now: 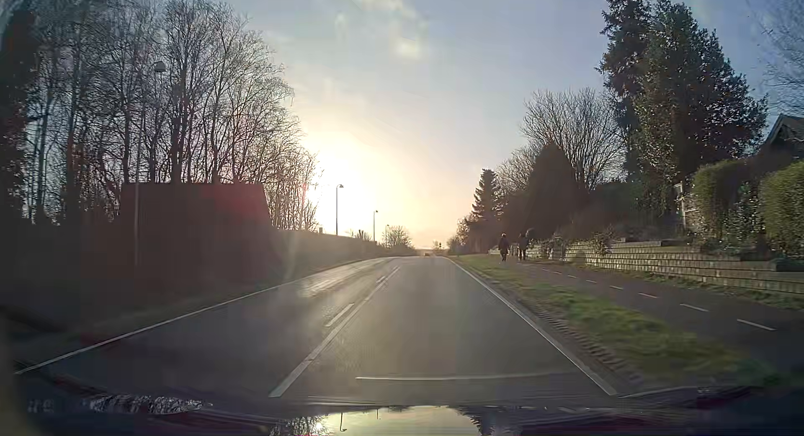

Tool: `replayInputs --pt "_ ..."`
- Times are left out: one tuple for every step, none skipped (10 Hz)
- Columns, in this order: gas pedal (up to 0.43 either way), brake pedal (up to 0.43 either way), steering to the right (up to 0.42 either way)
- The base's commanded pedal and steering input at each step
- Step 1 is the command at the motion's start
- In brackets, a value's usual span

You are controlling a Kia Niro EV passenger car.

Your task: Follow the waypoints while adhering to traffic rules and regulations

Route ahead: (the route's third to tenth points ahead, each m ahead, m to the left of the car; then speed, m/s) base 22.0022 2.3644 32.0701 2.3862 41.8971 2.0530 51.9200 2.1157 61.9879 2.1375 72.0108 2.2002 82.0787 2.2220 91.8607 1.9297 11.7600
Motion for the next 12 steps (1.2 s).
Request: replayInputs --pt "0.24 0.0 -0.001" --pt "0.228 0.0 0.004" --pt "0.22 0.0 0.009" --pt "0.209 0.0 0.009" --pt "0.209 0.0 0.009" --pt "0.209 0.0 0.009" --pt "0.209 0.0 0.009" --pt "0.209 0.0 0.008" --pt "0.209 0.0 0.005" --pt "0.209 0.0 0.004" --pt "0.209 0.0 0.004" --pt "0.209 0.0 0.004"
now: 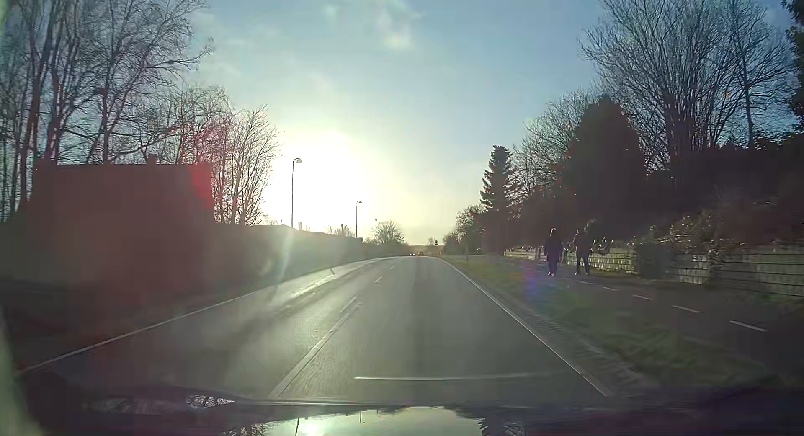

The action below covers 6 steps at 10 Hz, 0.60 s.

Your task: Follow the waypoints while adhering to traffic rules and regulations

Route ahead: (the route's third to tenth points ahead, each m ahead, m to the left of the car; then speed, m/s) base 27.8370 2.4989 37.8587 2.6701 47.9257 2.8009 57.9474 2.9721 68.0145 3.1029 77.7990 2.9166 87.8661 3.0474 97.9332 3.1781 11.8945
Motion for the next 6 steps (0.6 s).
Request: replayInputs --pt "0.209 0.0 0.004" --pt "0.209 0.0 0.004" --pt "0.209 0.0 0.004" --pt "0.209 0.0 0.004" --pt "0.209 0.0 0.002" --pt "0.209 0.0 0.003"
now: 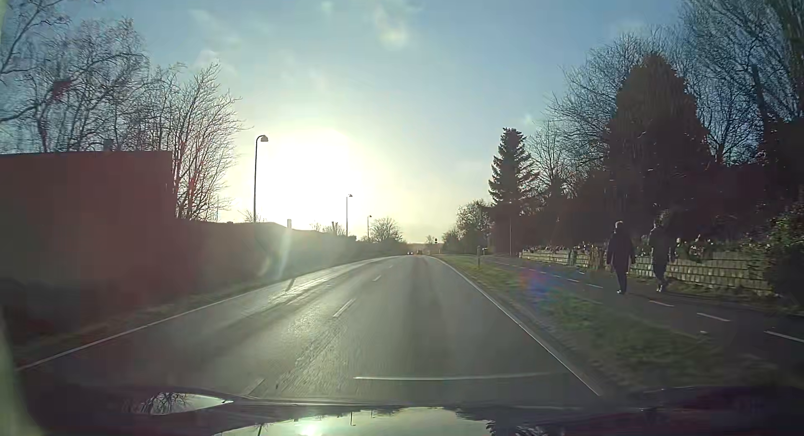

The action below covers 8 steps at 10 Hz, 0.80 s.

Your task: Follow the waypoints while adhering to traffic rules and regulations

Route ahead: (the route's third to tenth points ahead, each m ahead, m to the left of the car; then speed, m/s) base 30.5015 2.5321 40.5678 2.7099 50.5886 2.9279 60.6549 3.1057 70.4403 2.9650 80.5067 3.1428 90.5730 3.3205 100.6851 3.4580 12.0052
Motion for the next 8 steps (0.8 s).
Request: replayInputs --pt "0.209 0.0 0.002" --pt "0.209 0.0 0.003" --pt "0.209 0.0 0.002" --pt "0.209 0.0 0.002" --pt "0.209 0.0 0.003" --pt "0.209 0.0 0.002" --pt "0.209 0.0 0.001" --pt "0.209 0.0 0.0"
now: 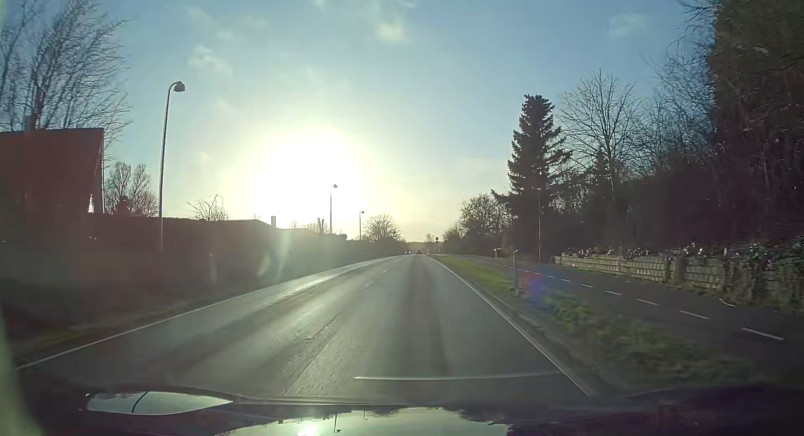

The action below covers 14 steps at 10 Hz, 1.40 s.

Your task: Follow the waypoints while adhering to traffic rules and regulations

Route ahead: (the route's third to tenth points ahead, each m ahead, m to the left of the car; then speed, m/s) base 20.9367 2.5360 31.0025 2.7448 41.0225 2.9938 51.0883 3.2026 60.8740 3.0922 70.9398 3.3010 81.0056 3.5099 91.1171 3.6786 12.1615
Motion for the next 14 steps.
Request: replayInputs --pt "0.209 0.0 0.0" --pt "0.209 0.0 0.0" --pt "0.209 0.0 0.0" --pt "0.209 0.0 0.0" --pt "0.209 0.0 0.0" --pt "0.209 0.0 0.0" --pt "0.209 0.0 0.0" --pt "0.209 0.0 0.0" --pt "0.209 0.0 0.0" --pt "0.209 0.0 -0.003" --pt "0.209 0.0 -0.004" --pt "0.209 0.0 -0.005" --pt "0.209 0.0 -0.004" --pt "0.209 0.0 -0.005"
